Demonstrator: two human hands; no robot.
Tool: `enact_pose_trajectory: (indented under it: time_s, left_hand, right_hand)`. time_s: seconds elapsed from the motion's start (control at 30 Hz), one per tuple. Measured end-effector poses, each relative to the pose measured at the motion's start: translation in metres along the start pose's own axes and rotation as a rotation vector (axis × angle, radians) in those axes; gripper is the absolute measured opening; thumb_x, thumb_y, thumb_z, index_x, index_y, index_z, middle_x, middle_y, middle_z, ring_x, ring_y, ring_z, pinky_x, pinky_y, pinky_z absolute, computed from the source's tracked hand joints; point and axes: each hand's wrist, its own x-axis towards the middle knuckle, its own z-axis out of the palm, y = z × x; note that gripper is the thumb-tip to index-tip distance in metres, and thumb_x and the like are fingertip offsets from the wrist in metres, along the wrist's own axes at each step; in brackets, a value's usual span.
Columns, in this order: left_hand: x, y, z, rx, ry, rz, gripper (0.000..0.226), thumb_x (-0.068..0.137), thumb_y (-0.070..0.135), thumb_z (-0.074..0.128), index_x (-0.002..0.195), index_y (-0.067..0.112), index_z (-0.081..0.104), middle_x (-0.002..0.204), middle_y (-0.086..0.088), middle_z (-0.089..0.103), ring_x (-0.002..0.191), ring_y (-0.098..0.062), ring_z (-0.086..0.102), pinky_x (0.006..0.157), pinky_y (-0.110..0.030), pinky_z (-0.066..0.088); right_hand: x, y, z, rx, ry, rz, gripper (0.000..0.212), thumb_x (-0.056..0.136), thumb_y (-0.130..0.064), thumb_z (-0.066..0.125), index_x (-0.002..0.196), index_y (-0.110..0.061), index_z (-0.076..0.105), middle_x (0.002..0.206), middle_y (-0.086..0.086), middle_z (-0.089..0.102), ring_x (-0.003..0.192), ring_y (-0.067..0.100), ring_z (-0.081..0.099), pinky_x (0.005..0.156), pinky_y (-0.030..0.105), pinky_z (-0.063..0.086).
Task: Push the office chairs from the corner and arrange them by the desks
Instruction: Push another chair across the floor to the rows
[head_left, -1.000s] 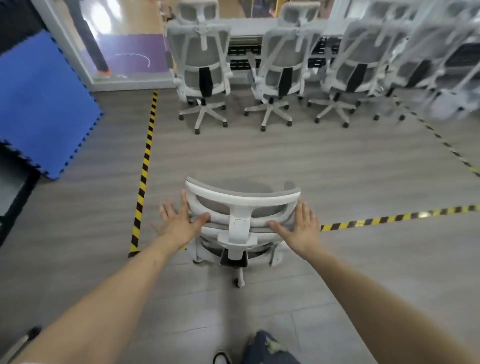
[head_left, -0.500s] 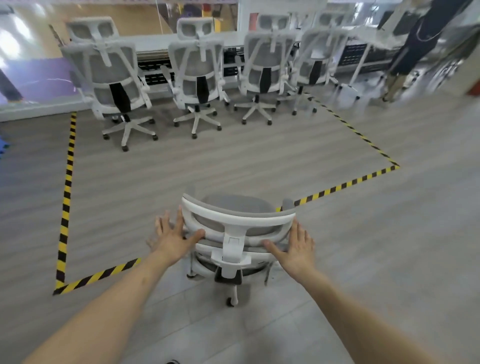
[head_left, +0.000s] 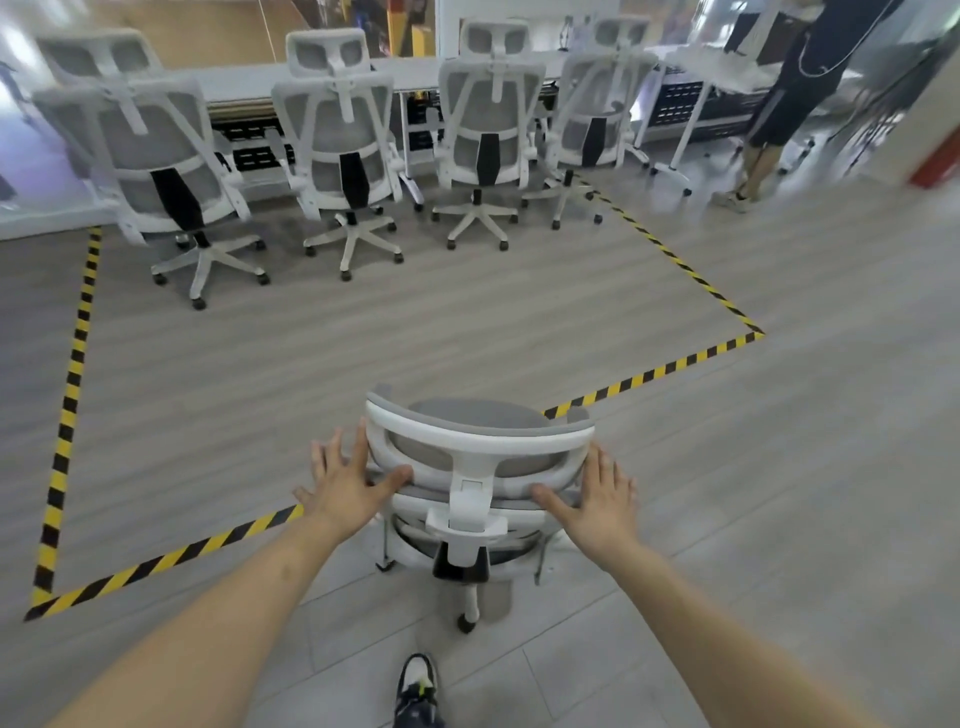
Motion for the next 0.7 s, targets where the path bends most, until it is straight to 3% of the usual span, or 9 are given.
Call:
enact_pose_trajectory:
  time_s: [0.17,0.33,0.53,0.7]
  left_hand:
    - [0.079,0.066,-0.002,0.010,0.011,0.051,0.110,0.070,0.100,0.038,0.158,0.053,-0.009,0.172,0.010,-0.014,0.157,-0.025,-0.021,0.112,-0.081,0.010]
    - [0.169,0.139,0.000,0.032,-0.019,0.098,0.126,0.050,0.112,0.021,0.156,0.054,-0.013,0.171,0.008,-0.017,0.157,-0.026,-0.020,0.113,-0.078,0.018]
    - [0.276,0.246,-0.006,0.040,-0.105,0.127,0.130,0.049,0.112,0.024,0.156,0.052,-0.021,0.171,-0.002,-0.022,0.155,-0.028,-0.028,0.117,-0.076,0.013]
    - [0.354,0.333,0.001,0.025,-0.052,0.156,0.133,0.046,0.112,0.023,0.159,0.049,-0.010,0.171,-0.008,-0.012,0.156,-0.031,-0.020,0.117,-0.074,0.014]
  right_hand:
    - [0.079,0.024,-0.026,0.041,0.034,0.029,0.130,0.063,-0.109,0.022,0.164,-0.031,-0.004,0.172,0.001,0.007,0.158,0.028,0.008,0.126,0.055,0.008]
    - [0.165,0.053,-0.049,0.057,0.045,0.089,0.130,0.065,-0.108,0.025,0.164,-0.029,-0.002,0.172,0.002,0.009,0.158,0.028,0.010,0.126,0.054,0.010]
    - [0.286,0.091,-0.097,0.087,0.058,0.117,0.127,0.067,-0.107,0.030,0.163,-0.033,-0.006,0.172,0.003,0.007,0.158,0.028,0.010,0.126,0.054,0.013]
    - [0.386,0.128,-0.131,0.072,0.098,0.129,0.130,0.065,-0.108,0.024,0.164,-0.030,-0.003,0.173,0.003,0.007,0.157,0.028,0.012,0.126,0.053,0.012]
